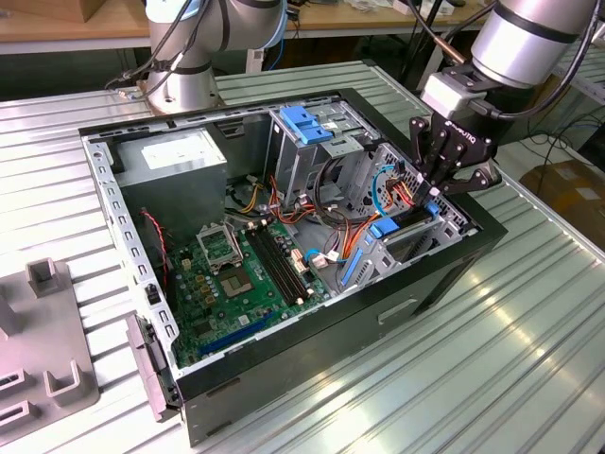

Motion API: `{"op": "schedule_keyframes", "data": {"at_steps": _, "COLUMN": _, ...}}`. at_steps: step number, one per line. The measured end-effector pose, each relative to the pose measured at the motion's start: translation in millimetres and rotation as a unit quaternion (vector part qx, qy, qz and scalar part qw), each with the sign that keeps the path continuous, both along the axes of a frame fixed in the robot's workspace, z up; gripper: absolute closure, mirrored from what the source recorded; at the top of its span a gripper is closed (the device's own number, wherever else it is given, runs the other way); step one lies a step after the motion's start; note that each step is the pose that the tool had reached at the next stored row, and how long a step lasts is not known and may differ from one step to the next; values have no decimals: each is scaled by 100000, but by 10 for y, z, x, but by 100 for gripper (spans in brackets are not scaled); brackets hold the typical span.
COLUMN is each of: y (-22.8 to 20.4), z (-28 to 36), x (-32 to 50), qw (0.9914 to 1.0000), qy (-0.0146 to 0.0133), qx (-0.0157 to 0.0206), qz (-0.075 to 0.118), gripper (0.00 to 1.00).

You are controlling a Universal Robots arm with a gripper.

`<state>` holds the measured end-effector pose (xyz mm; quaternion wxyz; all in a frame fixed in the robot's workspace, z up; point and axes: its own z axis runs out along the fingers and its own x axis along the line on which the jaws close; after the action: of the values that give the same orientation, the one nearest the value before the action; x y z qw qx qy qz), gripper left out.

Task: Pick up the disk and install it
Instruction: 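Insert the second disk wire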

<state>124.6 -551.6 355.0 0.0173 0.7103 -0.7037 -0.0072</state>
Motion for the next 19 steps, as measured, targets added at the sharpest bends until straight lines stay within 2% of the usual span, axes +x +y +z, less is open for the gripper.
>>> {"op": "schedule_keyframes", "data": {"at_steps": 3, "y": -1, "z": 8, "x": 0, "qw": 100000, "qy": -1, "qx": -20, "qz": 0, "gripper": 90}}
{"op": "schedule_keyframes", "data": {"at_steps": 5, "y": -1, "z": 34, "x": 0, "qw": 100000, "qy": 29, "qx": -3, "qz": 0, "gripper": 90}}
{"op": "schedule_keyframes", "data": {"at_steps": 7, "y": 0, "z": 93, "x": 0, "qw": 100000, "qy": 250, "qx": 2, "qz": 2, "gripper": 90}}
{"op": "schedule_keyframes", "data": {"at_steps": 8, "y": 0, "z": 137, "x": 0, "qw": 99999, "qy": 508, "qx": -1, "qz": 5, "gripper": 90}}
{"op": "schedule_keyframes", "data": {"at_steps": 9, "y": 0, "z": 163, "x": 0, "qw": 99998, "qy": 632, "qx": 5, "qz": 6, "gripper": 90}}
{"op": "schedule_keyframes", "data": {"at_steps": 12, "y": 5, "z": 271, "x": 0, "qw": 99997, "qy": 783, "qx": 3, "qz": 5, "gripper": 90}}
{"op": "schedule_keyframes", "data": {"at_steps": 13, "y": 20, "z": 328, "x": 0, "qw": 99997, "qy": 813, "qx": 2, "qz": 28, "gripper": 90}}
{"op": "schedule_keyframes", "data": {"at_steps": 15, "y": 58, "z": 345, "x": 0, "qw": 99996, "qy": 894, "qx": -1, "qz": 82, "gripper": 90}}
{"op": "schedule_keyframes", "data": {"at_steps": 17, "y": 158, "z": 347, "x": 0, "qw": 99994, "qy": 1040, "qx": -3, "qz": 183, "gripper": 90}}
{"op": "schedule_keyframes", "data": {"at_steps": 19, "y": 234, "z": 357, "x": 0, "qw": 99994, "qy": 1094, "qx": -122, "qz": 250, "gripper": 90}}
